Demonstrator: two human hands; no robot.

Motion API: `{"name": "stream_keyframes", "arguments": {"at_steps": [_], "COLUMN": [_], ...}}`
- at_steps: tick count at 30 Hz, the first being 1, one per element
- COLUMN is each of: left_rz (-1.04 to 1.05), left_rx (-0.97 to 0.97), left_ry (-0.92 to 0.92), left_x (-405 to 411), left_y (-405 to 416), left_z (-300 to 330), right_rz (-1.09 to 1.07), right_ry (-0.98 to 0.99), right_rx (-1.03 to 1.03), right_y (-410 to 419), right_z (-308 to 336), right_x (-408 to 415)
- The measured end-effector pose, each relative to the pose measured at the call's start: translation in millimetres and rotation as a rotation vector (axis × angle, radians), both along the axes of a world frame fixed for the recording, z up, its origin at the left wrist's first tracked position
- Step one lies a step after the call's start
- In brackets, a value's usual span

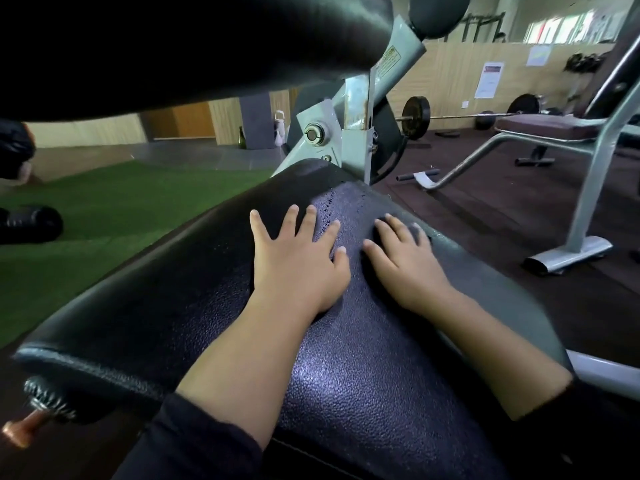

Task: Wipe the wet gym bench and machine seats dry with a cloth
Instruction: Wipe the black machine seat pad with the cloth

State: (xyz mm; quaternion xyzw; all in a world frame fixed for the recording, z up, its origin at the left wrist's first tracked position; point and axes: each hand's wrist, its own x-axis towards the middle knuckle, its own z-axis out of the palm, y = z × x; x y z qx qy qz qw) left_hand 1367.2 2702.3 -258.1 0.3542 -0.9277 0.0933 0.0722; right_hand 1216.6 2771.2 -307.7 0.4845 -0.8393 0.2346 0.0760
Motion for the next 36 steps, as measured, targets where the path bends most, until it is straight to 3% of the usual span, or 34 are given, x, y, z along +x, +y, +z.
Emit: {"name": "stream_keyframes", "arguments": {"at_steps": [5, 9, 14, 20, 23, 27, 30, 33, 36], "left_rz": [-0.004, -0.007, -0.003, 0.004, 0.000, -0.005, -0.003, -0.007, -0.020], "left_rx": [0.003, 0.007, 0.021, 0.014, 0.018, 0.030, 0.033, 0.042, 0.061], "left_ry": [0.005, -0.002, -0.012, -0.013, 0.000, -0.008, -0.010, -0.004, 0.035], "left_x": [2, 2, 0, -1, 0, 0, 1, 1, 3], "left_y": [1, 1, 1, 1, 1, 1, 0, 1, 1], "left_z": [1, 1, 2, 3, 2, 2, 2, 4, 6], "right_rz": [0.034, -0.085, -0.087, 0.019, 0.040, -0.147, -0.205, -0.169, 0.031], "right_ry": [0.023, -0.042, -0.003, 0.080, 0.055, -0.170, -0.168, -0.186, -0.204], "right_rx": [0.022, 0.008, 0.084, 0.138, 0.030, -0.026, -0.022, -0.129, -0.234], "right_y": [-49, -11, 32, -30, -45, -18, 12, 21, 12], "right_z": [23, 10, -14, 9, 21, 16, 6, 5, 16], "right_x": [-47, -75, -39, -22, -48, -82, -85, -70, -37]}}
